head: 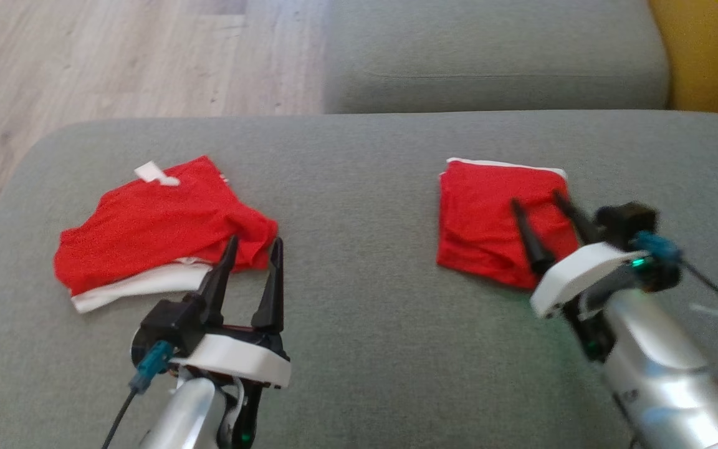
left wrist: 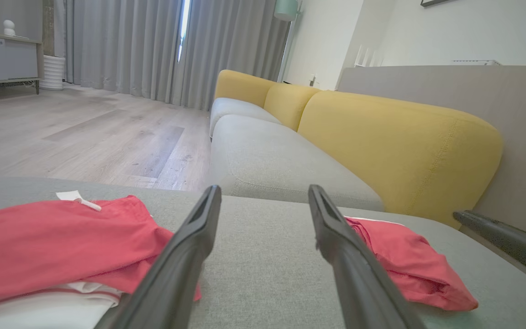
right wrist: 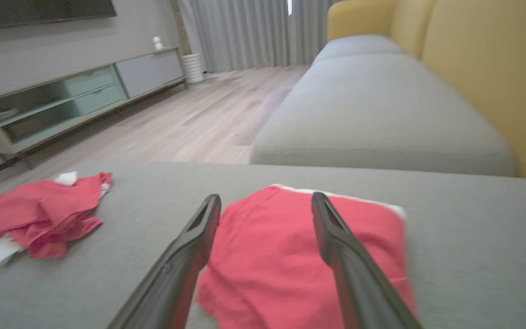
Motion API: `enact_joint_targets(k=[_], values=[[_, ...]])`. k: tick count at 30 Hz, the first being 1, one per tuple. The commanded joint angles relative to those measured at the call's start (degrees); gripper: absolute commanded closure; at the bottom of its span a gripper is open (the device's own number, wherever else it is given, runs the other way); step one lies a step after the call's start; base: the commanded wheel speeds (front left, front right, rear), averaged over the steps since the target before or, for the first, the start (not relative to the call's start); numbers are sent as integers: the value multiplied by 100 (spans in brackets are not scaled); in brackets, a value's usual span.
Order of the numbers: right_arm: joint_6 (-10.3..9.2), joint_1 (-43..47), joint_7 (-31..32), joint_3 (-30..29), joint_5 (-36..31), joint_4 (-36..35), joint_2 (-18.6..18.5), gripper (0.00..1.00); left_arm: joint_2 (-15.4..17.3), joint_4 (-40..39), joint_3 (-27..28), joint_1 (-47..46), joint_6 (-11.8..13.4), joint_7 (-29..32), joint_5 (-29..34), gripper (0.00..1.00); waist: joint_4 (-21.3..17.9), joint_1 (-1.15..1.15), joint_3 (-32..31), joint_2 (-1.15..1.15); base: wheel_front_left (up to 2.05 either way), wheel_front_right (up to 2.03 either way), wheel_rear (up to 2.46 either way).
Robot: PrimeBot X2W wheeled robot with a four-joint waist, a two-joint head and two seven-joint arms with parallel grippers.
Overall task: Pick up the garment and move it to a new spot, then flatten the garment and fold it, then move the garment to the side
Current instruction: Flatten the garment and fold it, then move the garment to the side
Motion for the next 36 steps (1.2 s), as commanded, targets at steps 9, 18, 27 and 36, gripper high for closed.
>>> enact_joint_targets(k=[9, 18, 27, 36], values=[[-4, 735, -210, -1913, -1477, -1632, 123, 0, 79, -510, 528, 4, 9, -70, 115, 0, -396, 0, -44, 0, 0, 0, 0], [-4, 1839, -212, -2621, -2136, -2707, 691, 0, -34, -587, 784, 354, -114, -71, 439, 0, -464, 0, 37, 0, 0, 0, 0], [-4, 2074, -212, -2614, -2059, -2959, 744, 0, -159, -520, 947, 473, -257, -72, 625, 0, -390, 0, 70, 0, 0, 0, 0], [-4, 1660, -17, -2822, -2216, -2866, 746, 0, -204, -571, 920, 228, -338, -72, 717, 0, -183, 0, 486, 0, 0, 0, 0]])
